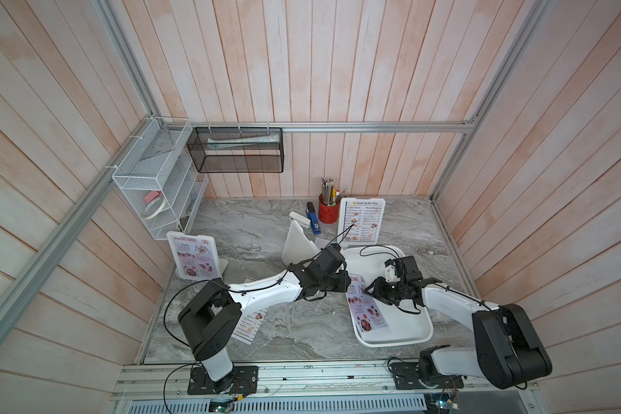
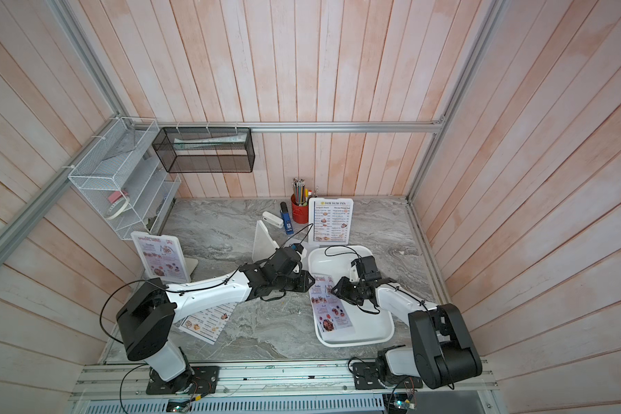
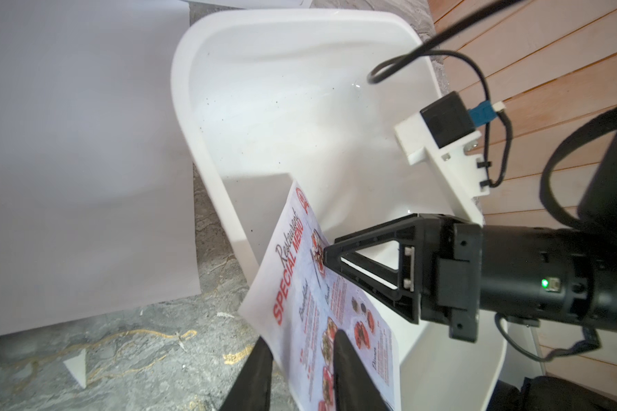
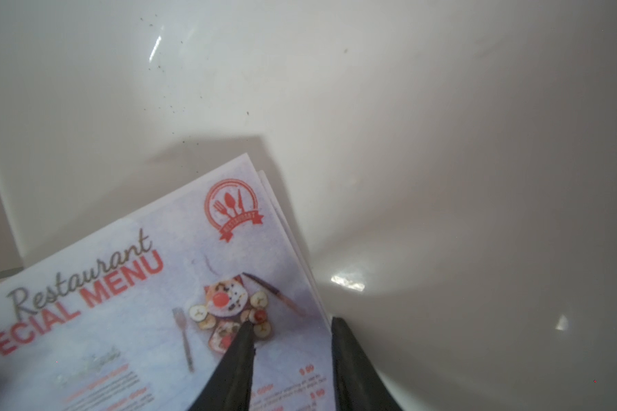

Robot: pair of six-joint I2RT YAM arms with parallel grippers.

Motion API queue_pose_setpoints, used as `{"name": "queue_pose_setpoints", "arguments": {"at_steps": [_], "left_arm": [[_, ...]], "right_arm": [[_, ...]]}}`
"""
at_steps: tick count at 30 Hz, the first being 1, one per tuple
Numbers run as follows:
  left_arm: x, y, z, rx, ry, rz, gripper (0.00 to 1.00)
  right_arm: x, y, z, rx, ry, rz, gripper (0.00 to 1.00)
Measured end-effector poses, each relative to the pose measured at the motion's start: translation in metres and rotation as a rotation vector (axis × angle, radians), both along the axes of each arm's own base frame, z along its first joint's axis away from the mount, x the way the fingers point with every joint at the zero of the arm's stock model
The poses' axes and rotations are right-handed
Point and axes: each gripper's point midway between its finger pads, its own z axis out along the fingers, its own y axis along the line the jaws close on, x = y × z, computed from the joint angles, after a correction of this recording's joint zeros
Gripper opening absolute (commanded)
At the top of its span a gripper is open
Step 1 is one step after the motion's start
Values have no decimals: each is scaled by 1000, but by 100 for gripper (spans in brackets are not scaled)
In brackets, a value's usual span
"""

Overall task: Replace the menus in the menu holders
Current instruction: Pick up the menu from the storage box.

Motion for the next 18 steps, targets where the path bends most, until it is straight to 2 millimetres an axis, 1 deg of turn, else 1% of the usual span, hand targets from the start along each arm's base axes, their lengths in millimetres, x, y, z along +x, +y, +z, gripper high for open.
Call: {"name": "queue_pose_setpoints", "arguments": {"at_steps": [2, 10, 18], "left_arm": [[0, 0, 3, -6, -4, 0, 30], [-5, -5, 5, -13, -6, -15, 30], [-3, -11, 16, -33, -21, -21, 31]], "right_arm": [[0, 0, 0, 0, -1, 0, 38], [0, 0, -1, 1, -2, 0, 37], [-1, 0, -1, 5, -4, 2, 37]]}}
